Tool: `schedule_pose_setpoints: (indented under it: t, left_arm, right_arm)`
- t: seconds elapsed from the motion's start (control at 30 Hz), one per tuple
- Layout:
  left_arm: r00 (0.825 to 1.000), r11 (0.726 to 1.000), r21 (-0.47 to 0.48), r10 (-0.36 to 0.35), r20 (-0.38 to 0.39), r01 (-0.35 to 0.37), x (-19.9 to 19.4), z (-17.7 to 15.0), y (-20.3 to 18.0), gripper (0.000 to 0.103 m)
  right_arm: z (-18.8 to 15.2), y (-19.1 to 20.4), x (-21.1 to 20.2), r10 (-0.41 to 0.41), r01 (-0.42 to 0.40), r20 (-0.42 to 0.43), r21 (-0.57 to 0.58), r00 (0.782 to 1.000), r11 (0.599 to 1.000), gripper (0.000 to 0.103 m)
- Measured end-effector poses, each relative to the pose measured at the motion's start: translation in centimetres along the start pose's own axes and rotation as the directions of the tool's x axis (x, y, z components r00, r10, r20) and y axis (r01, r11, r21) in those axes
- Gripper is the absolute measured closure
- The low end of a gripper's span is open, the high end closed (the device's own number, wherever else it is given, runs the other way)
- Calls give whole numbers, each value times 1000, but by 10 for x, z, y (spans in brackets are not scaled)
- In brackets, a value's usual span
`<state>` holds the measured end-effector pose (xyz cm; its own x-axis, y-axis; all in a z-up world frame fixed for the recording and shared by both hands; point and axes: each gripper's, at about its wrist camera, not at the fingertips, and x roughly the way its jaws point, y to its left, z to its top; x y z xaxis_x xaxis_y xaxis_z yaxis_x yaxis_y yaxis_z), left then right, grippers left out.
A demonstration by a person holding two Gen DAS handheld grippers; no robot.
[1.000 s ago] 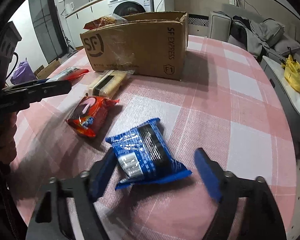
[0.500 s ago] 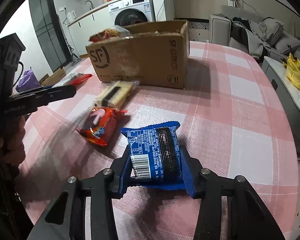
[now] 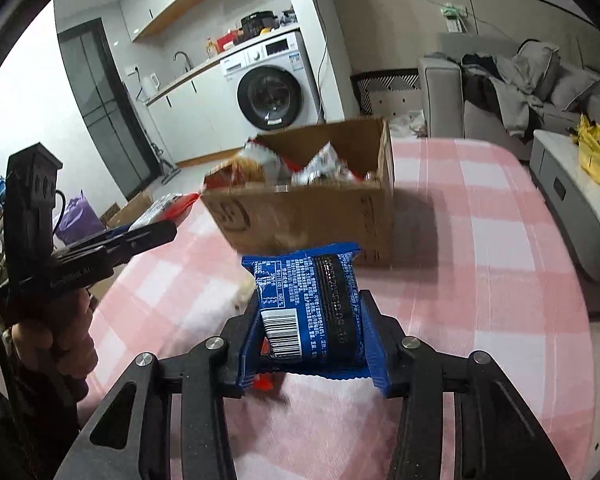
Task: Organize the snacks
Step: 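Lift both held snacks and carry them over the cardboard box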
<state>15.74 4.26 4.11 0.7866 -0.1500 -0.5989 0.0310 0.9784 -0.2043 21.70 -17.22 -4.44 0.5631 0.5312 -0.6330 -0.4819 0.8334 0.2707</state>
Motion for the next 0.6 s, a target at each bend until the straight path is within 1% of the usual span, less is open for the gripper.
schedule_pose_setpoints:
  t: [0.3,0.43,0.5,0.53,0.6]
  left_arm:
    - [999,1000,4,27,45,-27,1,36,10,49]
    - [997,998,22,56,58,-57,10,48,10,49]
    - [995,996,37,82,66,-84,15,53,11,49]
    - [994,995,41,85,64,-87,18,56,12,49]
    - [994,995,45,89,62,-92,24,62,14,49]
  right_arm:
    - [44,2,-8,10,-13,79,36,997,999,58]
    - [62,1,-8,10,-15,110,51,994,999,58]
    - [69,0,-6,-4,-2,110,57,994,998,58]
    - [73,0,-4,-16,9,110,62,994,998,58]
    - [78,-2,0,-9,2,110,69,994,998,58]
